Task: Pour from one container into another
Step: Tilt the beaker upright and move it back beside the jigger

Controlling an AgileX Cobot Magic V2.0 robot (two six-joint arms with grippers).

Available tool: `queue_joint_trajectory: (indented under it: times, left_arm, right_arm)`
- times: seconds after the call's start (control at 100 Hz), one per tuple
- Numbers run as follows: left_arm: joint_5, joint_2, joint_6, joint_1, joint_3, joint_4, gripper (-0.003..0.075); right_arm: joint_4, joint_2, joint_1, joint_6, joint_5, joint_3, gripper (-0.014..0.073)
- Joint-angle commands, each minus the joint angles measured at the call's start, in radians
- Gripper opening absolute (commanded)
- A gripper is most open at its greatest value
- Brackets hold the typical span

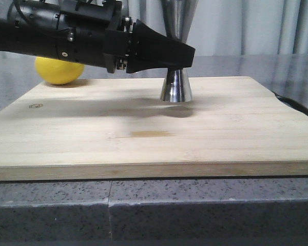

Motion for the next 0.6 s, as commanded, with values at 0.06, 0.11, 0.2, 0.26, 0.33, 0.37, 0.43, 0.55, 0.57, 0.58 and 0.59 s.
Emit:
queue_joint_trajectory:
  times: [0.06,0.11,0.2,0.26,0.33,0.37,0.43,0.55,0.57,0.58,0.59]
  left_arm:
    - [0.095,-0.055,-0.007,-0.004,-0.029,-0.074,-0.0019]
    - [0.095,-0.055,-0.007,-0.004,-0.029,-0.074,-0.0019]
    - [0.095,-0.055,-0.007,-0.004,-0.029,-0.074,-0.0019]
    - [0.095,-0.055,-0.007,-0.004,-0.029,-0.074,-0.0019]
    - [0.095,-0.055,-0.007,-0.004,-0.029,-0.074,-0.0019]
    - [0.095,-0.055,-0.007,-0.004,-0.029,-0.074,-0.0019]
    - [0.095,-0.055,-0.007,-0.004,-0.029,-0.074,-0.0019]
    - [0.095,-0.055,-0.007,-0.004,-0.029,-0.074,-0.0019]
    - [0.095,-0.055,-0.007,-0.004,-0.029,-0.074,-0.0019]
    - [0.095,-0.055,-0.007,-0.004,-0.029,-0.074,-0.0019]
    - [0.095,-0.055,-0.007,-0.004,-0.029,-0.074,-0.0019]
  right_arm:
    - [0.151,-0.009,-0.074,-0.060,0.075,0.053,0.0204]
    - [0.214,0.000,-0.092,-0.110,0.099,0.090,0.0204]
    - [0.329,0.013,-0.107,-0.222,0.145,0.160,0.0204]
    - [0.380,0.023,-0.109,-0.305,0.180,0.204,0.0204]
    - [0.413,0.032,-0.109,-0.389,0.198,0.243,0.0204]
    - [0.418,0.039,-0.109,-0.413,0.201,0.259,0.0204]
    - [0.418,0.050,-0.109,-0.444,0.211,0.274,0.0204]
    - [0.423,0.079,-0.109,-0.479,0.251,0.289,0.0204]
    - [0.423,0.080,-0.109,-0.479,0.258,0.290,0.0204]
    - [0.422,0.086,-0.109,-0.479,0.261,0.293,0.0204]
    - [0.422,0.088,-0.109,-0.479,0.269,0.293,0.0204]
